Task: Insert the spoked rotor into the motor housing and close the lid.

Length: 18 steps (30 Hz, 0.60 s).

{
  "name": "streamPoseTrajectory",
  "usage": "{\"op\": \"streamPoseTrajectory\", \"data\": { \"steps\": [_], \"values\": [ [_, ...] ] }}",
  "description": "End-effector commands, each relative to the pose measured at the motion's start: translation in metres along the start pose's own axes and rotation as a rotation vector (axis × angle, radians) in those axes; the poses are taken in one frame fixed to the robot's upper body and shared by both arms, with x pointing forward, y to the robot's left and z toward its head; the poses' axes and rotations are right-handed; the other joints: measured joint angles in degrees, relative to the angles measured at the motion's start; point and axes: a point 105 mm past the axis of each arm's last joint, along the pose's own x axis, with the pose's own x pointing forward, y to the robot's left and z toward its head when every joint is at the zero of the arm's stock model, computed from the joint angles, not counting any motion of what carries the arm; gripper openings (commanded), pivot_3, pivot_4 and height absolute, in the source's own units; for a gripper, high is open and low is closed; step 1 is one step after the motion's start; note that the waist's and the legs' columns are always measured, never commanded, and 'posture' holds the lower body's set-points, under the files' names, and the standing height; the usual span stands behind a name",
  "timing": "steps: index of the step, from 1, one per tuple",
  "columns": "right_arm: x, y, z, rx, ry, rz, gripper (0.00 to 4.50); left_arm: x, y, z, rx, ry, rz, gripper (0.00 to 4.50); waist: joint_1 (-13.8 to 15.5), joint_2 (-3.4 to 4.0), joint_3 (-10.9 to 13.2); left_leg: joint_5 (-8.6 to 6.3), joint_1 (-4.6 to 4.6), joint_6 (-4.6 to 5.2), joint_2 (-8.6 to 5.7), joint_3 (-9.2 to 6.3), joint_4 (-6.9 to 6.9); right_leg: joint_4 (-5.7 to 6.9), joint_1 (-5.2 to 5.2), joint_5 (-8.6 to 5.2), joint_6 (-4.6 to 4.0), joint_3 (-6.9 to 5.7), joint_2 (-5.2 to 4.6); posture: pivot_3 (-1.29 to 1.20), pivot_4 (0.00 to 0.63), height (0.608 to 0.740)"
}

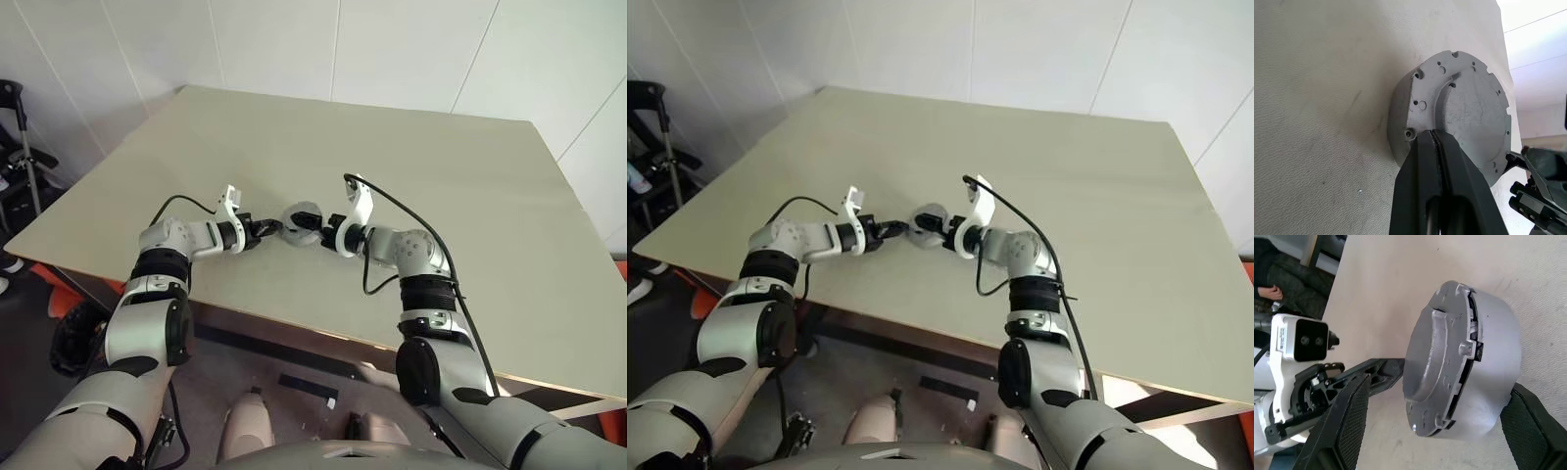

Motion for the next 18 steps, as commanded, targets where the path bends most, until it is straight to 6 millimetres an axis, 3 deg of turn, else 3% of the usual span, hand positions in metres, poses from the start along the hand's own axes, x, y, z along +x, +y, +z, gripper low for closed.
{"op": "streamPoseTrajectory", "data": {
  "steps": [1, 18],
  "values": [
    [0.0022, 0.0238, 0.0206, -0.026, -0.077, 0.063, 4.48, -0.0039, -0.0068, 0.0108, 0.035, -0.028, -0.012, 0.00, 0.0, 0.00, 0.0, 0.00, -0.01, 0.00, 0.00, 0.00, 0.00, 0.00, -0.01, 0.00, 0.00, 0.00, 0.00, 0.00, 0.000, 0.740],
    [0.0118, 0.0333, 0.0188, -0.016, -0.074, 0.090, 4.48, -0.0069, -0.0055, 0.0155, 0.041, -0.045, -0.002, 0.00, -0.1, 0.00, 0.0, 0.00, -0.03, 0.00, 0.00, -0.01, 0.00, 0.01, -0.02, 0.01, 0.01, -0.01, 0.01, 0.00, 0.000, 0.740]
  ]
}}
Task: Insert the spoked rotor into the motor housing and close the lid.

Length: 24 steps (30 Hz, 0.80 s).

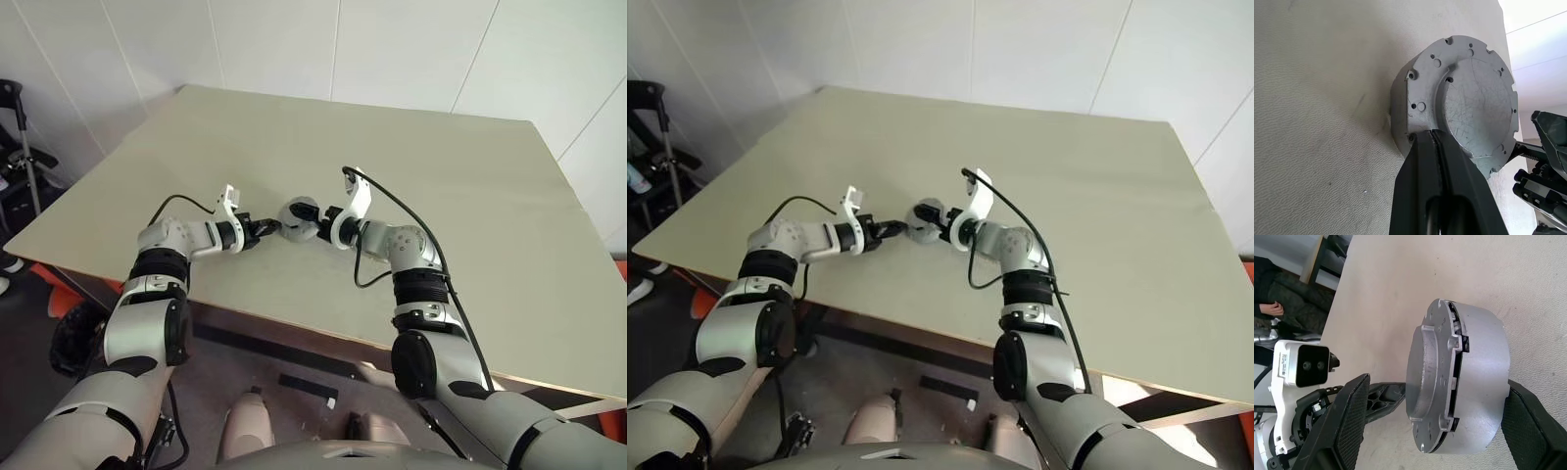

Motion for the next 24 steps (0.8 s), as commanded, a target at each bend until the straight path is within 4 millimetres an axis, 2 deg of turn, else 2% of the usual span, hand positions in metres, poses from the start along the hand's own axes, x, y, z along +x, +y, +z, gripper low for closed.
{"op": "streamPoseTrajectory", "data": {
  "steps": [1, 12, 19, 22, 24],
  "values": [
    [0.0066, 0.0292, 0.0083, -0.014, -0.026, 0.093, 4.48, -0.0049, -0.0071, 0.0136, 0.038, -0.040, -0.013, 0.00, -0.1, 0.00, 0.0, 0.00, 0.00, 0.00, 0.00, 0.00, 0.00, 0.01, -0.01, 0.00, 0.00, 0.00, 0.00, 0.00, 0.000, 0.740],
    [0.0135, 0.0301, 0.0027, -0.010, -0.009, 0.103, 4.48, -0.0093, -0.0053, 0.0164, 0.040, -0.051, -0.007, 0.00, -0.3, 0.00, 0.0, 0.00, 0.00, 0.00, 0.01, 0.00, 0.00, 0.02, -0.02, 0.00, 0.00, 0.00, 0.01, 0.00, 0.000, 0.740],
    [0.0142, 0.0284, 0.0057, -0.004, -0.027, 0.099, 4.48, -0.0094, -0.0047, 0.0165, 0.041, -0.053, -0.006, 0.00, -0.4, 0.00, 0.0, 0.00, -0.01, 0.00, 0.01, 0.00, 0.01, 0.03, -0.02, 0.00, 0.00, 0.00, 0.01, 0.00, 0.000, 0.740],
    [0.0128, 0.0320, 0.0091, 0.005, -0.046, 0.125, 3.87, -0.0091, -0.0050, 0.0162, 0.041, -0.052, -0.007, 0.00, -0.4, 0.00, 0.0, 0.00, -0.01, 0.00, 0.01, 0.00, 0.01, 0.03, -0.02, 0.00, 0.00, -0.01, 0.01, 0.00, 0.000, 0.740],
    [0.0118, 0.0343, 0.0104, 0.011, -0.051, 0.140, 3.26, -0.0089, -0.0052, 0.0162, 0.042, -0.052, -0.007, 0.00, -0.4, 0.00, 0.0, 0.00, -0.01, 0.00, 0.01, 0.00, 0.01, 0.03, -0.01, 0.00, 0.00, -0.01, 0.01, 0.00, 0.000, 0.740]
  ]
}}
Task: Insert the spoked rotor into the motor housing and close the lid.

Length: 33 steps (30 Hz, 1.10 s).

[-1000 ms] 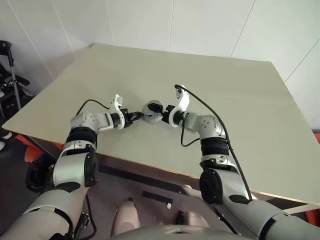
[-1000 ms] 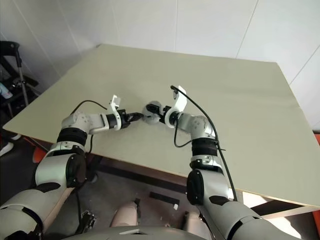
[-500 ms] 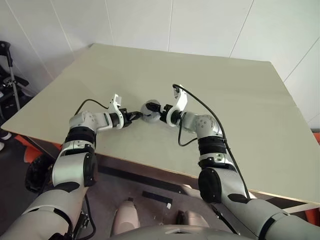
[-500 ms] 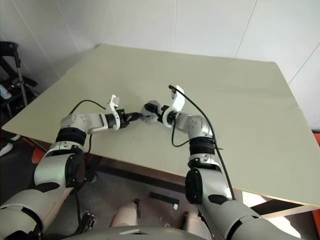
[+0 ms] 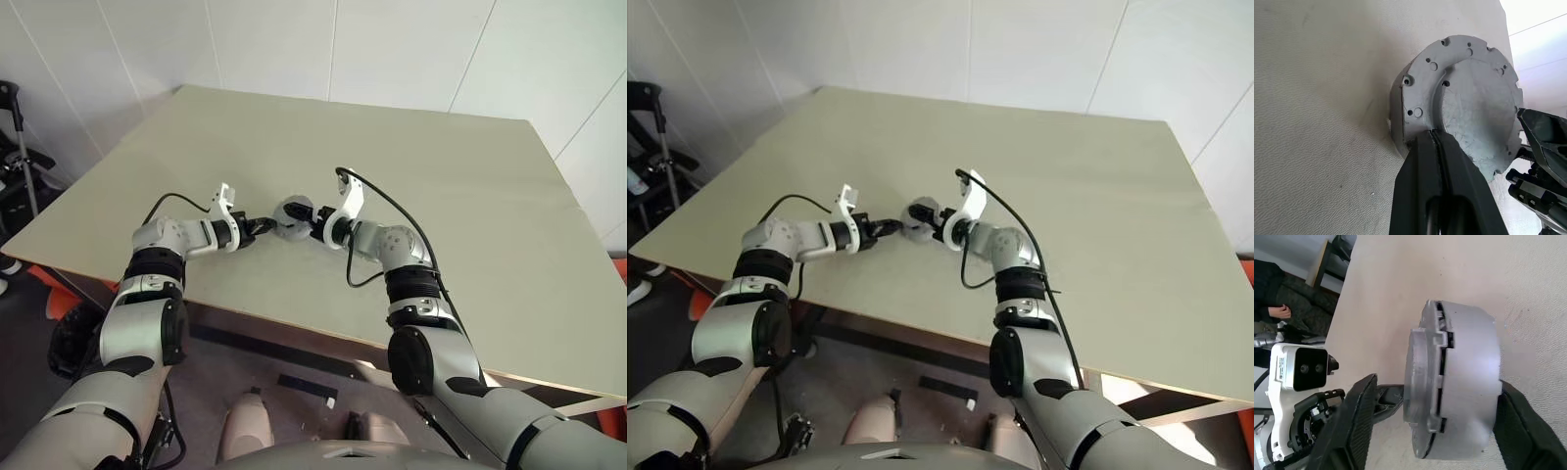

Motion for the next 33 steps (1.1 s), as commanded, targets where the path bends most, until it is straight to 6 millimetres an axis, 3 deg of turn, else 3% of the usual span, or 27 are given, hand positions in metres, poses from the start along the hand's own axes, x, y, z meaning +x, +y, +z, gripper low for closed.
{"op": "streamPoseTrajectory", "data": {
  "steps": [1, 4, 20, 33],
  "values": [
    [0.001, 0.031, 0.013, -0.007, -0.042, 0.116, 2.95, -0.004, -0.008, 0.011, 0.032, -0.039, -0.021, 0.00, 0.0, 0.00, 0.0, 0.00, 0.00, 0.00, 0.00, 0.00, 0.00, 0.00, 0.00, 0.00, 0.00, 0.00, 0.00, 0.00, 0.000, 0.740],
    [0.001, 0.032, 0.015, -0.009, -0.045, 0.123, 2.02, -0.004, -0.008, 0.011, 0.032, -0.038, -0.021, 0.00, 0.2, 0.00, 0.0, 0.00, 0.00, 0.00, 0.00, 0.00, 0.00, 0.01, 0.00, 0.00, 0.00, 0.00, 0.00, 0.00, 0.000, 0.740],
    [0.000, 0.033, 0.018, 0.030, -0.055, 0.134, 1.94, -0.004, -0.007, 0.012, 0.033, -0.045, -0.022, 0.00, 0.4, 0.00, 0.0, 0.00, -0.05, 0.00, 0.00, -0.02, 0.00, 0.01, -0.02, 0.00, 0.00, -0.02, 0.00, 0.00, 0.000, 0.740],
    [-0.009, 0.043, 0.046, 0.284, -0.147, 0.278, 1.94, -0.020, -0.025, 0.029, -0.002, -0.146, -0.170, 0.00, 0.5, 0.00, 0.0, 0.00, -0.17, 0.00, 0.00, -0.04, 0.02, 0.21, -0.19, 0.00, 0.00, -0.06, -0.01, 0.00, 0.000, 0.740]
  ]
}}
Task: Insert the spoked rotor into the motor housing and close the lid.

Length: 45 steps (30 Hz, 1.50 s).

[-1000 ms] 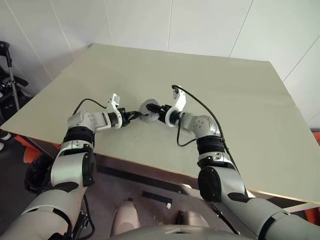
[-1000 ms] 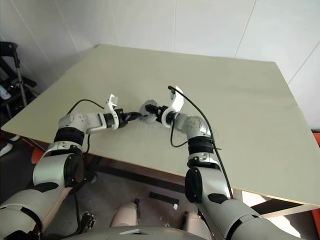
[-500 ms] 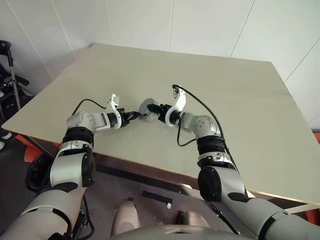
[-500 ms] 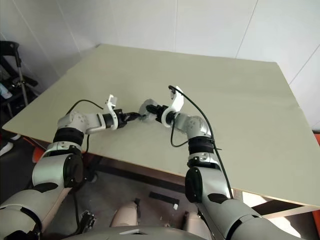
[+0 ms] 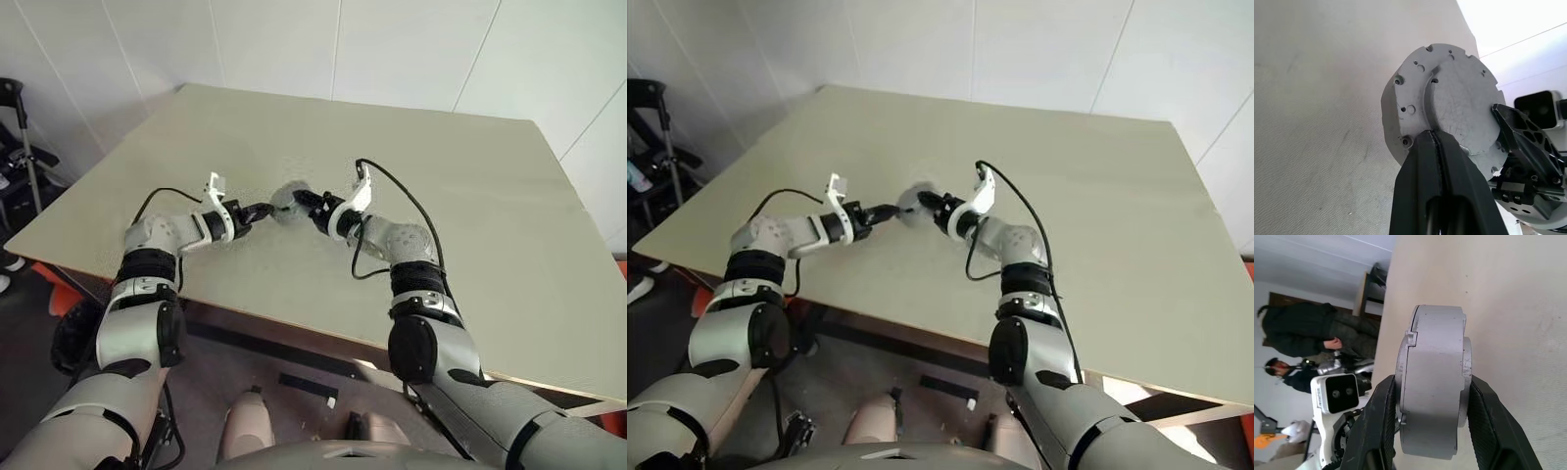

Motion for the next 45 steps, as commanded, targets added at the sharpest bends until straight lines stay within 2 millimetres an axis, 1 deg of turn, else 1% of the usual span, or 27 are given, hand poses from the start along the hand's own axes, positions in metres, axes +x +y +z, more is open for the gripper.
{"op": "streamPoseTrajectory", "data": {
  "steps": [1, 4, 6, 9, 13, 17, 19, 23, 26, 27, 28, 30, 33, 36, 37, 38, 40, 44, 45],
  "values": [
    [0.003, 0.043, 0.017, 0.028, -0.055, 0.161, 1.94, -0.007, -0.011, 0.013, -0.006, -0.057, -0.061, 0.00, 0.0, 0.00, 0.0, 0.00, 0.00, 0.00, 0.00, 0.00, 0.00, 0.00, 0.00, 0.00, 0.00, 0.00, 0.00, 0.00, 0.000, 0.740],
    [0.002, 0.044, 0.020, 0.063, -0.070, 0.169, 1.94, -0.013, -0.021, 0.022, -0.031, -0.121, -0.135, 0.00, 0.0, 0.00, 0.0, 0.00, 0.00, 0.00, 0.00, 0.00, 0.03, 0.05, -0.01, 0.00, 0.00, 0.00, 0.00, 0.00, 0.000, 0.740],
    [0.001, 0.045, 0.022, 0.072, -0.078, 0.177, 1.94, -0.019, -0.026, 0.031, -0.083, -0.183, -0.186, 0.00, 0.0, 0.00, 0.0, 0.00, -0.04, 0.00, 0.01, 0.00, 0.06, 0.11, -0.06, 0.00, 0.00, 0.00, 0.00, 0.00, 0.000, 0.740],
    [0.001, 0.046, 0.024, 0.069, -0.083, 0.173, 1.94, -0.027, -0.023, 0.038, -0.144, -0.236, -0.206, 0.00, -0.1, 0.00, 0.0, 0.00, -0.06, 0.00, 0.01, 0.00, 0.10, 0.17, -0.10, 0.00, 0.00, 0.02, 0.00, 0.00, 0.000, 0.740],
    [0.000, 0.046, 0.025, 0.070, -0.085, 0.174, 1.94, -0.032, -0.021, 0.039, -0.160, -0.256, -0.210, 0.00, 0.0, 0.00, 0.0, 0.00, -0.07, 0.00, 0.00, 0.00, 0.11, 0.17, -0.10, 0.00, 0.00, 0.01, -0.01, 0.00, 0.000, 0.740],
    [-0.002, 0.048, 0.028, 0.068, -0.089, 0.183, 1.94, -0.037, -0.017, 0.045, -0.170, -0.298, -0.197, 0.00, 0.0, 0.00, 0.0, 0.00, -0.07, 0.00, 0.01, 0.00, 0.11, 0.17, -0.10, 0.00, 0.01, 0.01, -0.01, 0.00, 0.000, 0.740],
    [-0.004, 0.052, 0.030, 0.066, -0.090, 0.192, 1.94, -0.038, -0.015, 0.047, -0.174, -0.313, -0.187, 0.00, 0.0, -0.01, 0.0, 0.00, -0.08, 0.00, 0.01, -0.01, 0.12, 0.17, -0.10, 0.00, 0.01, 0.01, -0.01, 0.00, 0.000, 0.740],
    [-0.011, 0.064, 0.035, 0.067, -0.098, 0.238, 1.94, -0.034, -0.010, 0.048, -0.202, -0.343, -0.164, 0.00, 0.0, 0.00, 0.0, 0.00, -0.07, 0.00, 0.01, -0.01, 0.12, 0.17, -0.10, 0.00, 0.01, 0.01, 0.00, 0.00, 0.000, 0.740],
    [-0.016, 0.071, 0.034, 0.048, -0.089, 0.264, 1.94, -0.029, -0.006, 0.055, -0.176, -0.433, -0.119, 0.00, 0.2, -0.01, 0.0, 0.00, -0.08, 0.00, 0.00, -0.01, 0.12, 0.16, -0.09, 0.01, 0.02, 0.01, -0.01, 0.00, 0.000, 0.740],
    [-0.017, 0.072, 0.033, 0.044, -0.088, 0.266, 1.94, -0.026, -0.008, 0.054, -0.169, -0.431, -0.122, 0.00, 0.2, -0.02, 0.0, 0.00, -0.10, 0.00, -0.01, -0.02, 0.13, 0.15, -0.08, 0.01, 0.02, 0.01, -0.02, 0.00, 0.000, 0.740],
    [-0.017, 0.072, 0.033, 0.038, -0.088, 0.263, 1.94, -0.022, -0.010, 0.052, -0.203, -0.422, -0.135, 0.00, 0.2, -0.04, 0.0, 0.00, -0.11, 0.00, -0.01, -0.02, 0.14, 0.15, -0.08, 0.01, 0.03, 0.00, -0.02, 0.00, 0.000, 0.740],
    [-0.018, 0.071, 0.033, 0.025, -0.091, 0.254, 1.94, -0.016, -0.018, 0.046, -0.214, -0.385, -0.185, 0.00, 0.1, -0.04, 0.0, 0.00, -0.10, 0.00, -0.01, -0.03, 0.16, 0.16, -0.07, 0.01, 0.03, 0.00, -0.02, 0.00, 0.000, 0.740],
    [-0.020, 0.072, 0.034, 0.016, -0.097, 0.248, 1.94, -0.010, -0.027, 0.038, -0.181, -0.341, -0.208, 0.56, 0.1, -0.04, 0.0, 0.00, -0.08, -0.01, 0.00, -0.02, 0.16, 0.18, -0.08, 0.01, 0.03, 0.00, -0.01, 0.00, 0.000, 0.740],
    [-0.020, 0.072, 0.035, 0.007, -0.099, 0.244, 1.94, -0.009, -0.035, 0.036, -0.155, -0.316, -0.237, 1.45, 0.1, -0.04, 0.0, 0.00, -0.09, -0.01, 0.01, -0.02, 0.18, 0.18, -0.09, 0.01, 0.03, 0.01, -0.01, 0.00, 0.000, 0.740],
    [-0.020, 0.071, 0.035, 0.005, -0.099, 0.240, 1.94, -0.009, -0.037, 0.036, -0.148, -0.311, -0.244, 1.87, 0.1, -0.04, 0.0, 0.00, -0.10, -0.01, 0.01, -0.02, 0.19, 0.18, -0.09, 0.01, 0.03, 0.00, -0.01, 0.00, 0.000, 0.740],
    [-0.020, 0.070, 0.035, 0.005, -0.099, 0.236, 1.94, -0.009, -0.038, 0.036, -0.142, -0.309, -0.243, 2.09, 0.1, -0.04, 0.0, 0.00, -0.10, -0.01, 0.01, -0.02, 0.19, 0.19, -0.11, 0.01, 0.03, 0.01, -0.01, 0.00, 0.000, 0.740],
    [-0.019, 0.069, 0.035, 0.003, -0.100, 0.228, 1.94, -0.010, -0.038, 0.037, -0.147, -0.312, -0.246, 2.70, 0.1, -0.04, 0.0, 0.00, -0.09, -0.01, 0.01, -0.02, 0.18, 0.19, -0.11, 0.01, 0.03, 0.01, 0.00, 0.00, 0.000, 0.740],
    [-0.019, 0.070, 0.035, 0.003, -0.099, 0.230, 1.94, -0.010, -0.030, 0.039, -0.240, -0.323, -0.231, 3.98, 0.1, -0.04, 0.0, 0.00, -0.10, -0.01, 0.01, -0.02, 0.19, 0.19, -0.10, 0.01, 0.03, 0.01, 0.00, 0.00, 0.000, 0.740],
    [-0.019, 0.073, 0.034, 0.009, -0.094, 0.242, 1.94, -0.010, -0.032, 0.040, -0.273, -0.321, -0.259, 4.24, 0.1, -0.04, 0.0, 0.00, -0.10, -0.01, 0.01, -0.02, 0.19, 0.19, -0.11, 0.01, 0.03, 0.02, 0.00, 0.00, 0.000, 0.740]
  ]
}}
